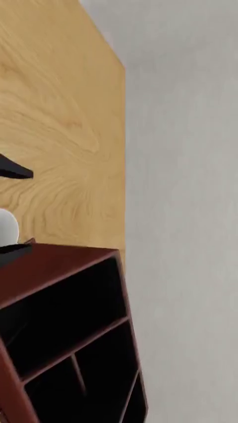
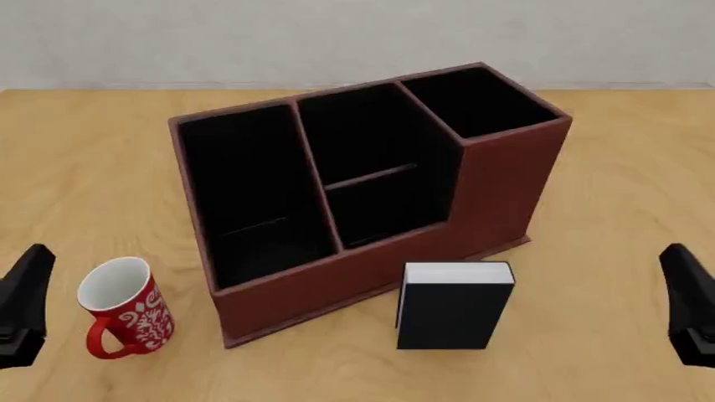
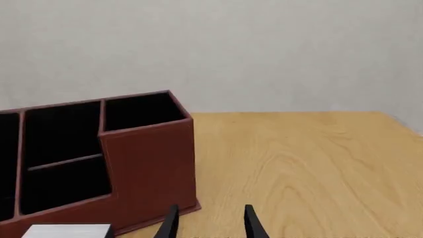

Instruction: Pick up the book and place it in the back compartment of the caddy.

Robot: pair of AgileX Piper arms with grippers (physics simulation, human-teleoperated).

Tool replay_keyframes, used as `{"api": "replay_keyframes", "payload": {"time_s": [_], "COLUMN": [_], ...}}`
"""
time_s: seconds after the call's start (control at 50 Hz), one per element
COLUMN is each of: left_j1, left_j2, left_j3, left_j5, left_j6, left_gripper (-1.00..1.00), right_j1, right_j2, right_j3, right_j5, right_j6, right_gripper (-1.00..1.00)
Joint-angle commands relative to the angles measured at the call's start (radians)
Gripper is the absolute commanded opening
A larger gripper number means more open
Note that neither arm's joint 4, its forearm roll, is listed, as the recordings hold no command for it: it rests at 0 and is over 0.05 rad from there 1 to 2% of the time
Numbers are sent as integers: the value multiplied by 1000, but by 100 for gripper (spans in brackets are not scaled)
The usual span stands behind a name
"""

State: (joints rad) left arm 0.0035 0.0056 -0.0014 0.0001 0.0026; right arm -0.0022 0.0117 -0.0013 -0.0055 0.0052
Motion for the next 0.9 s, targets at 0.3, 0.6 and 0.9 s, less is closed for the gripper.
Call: {"api": "replay_keyframes", "payload": {"time_s": [0.3, 0.6, 0.9], "left_j1": [-137, -243, -511], "left_j2": [61, 221, 467], "left_j3": [-119, -264, -384], "left_j5": [14, 36, -54], "left_j6": [38, -10, 36], "left_gripper": [100, 100, 100], "right_j1": [1, 1, 1], "right_j2": [19, 11, 12], "right_j3": [-2, -3, -5], "right_j5": [-4, 2, 3], "right_j6": [14, 10, 12], "right_gripper": [100, 100, 100]}}
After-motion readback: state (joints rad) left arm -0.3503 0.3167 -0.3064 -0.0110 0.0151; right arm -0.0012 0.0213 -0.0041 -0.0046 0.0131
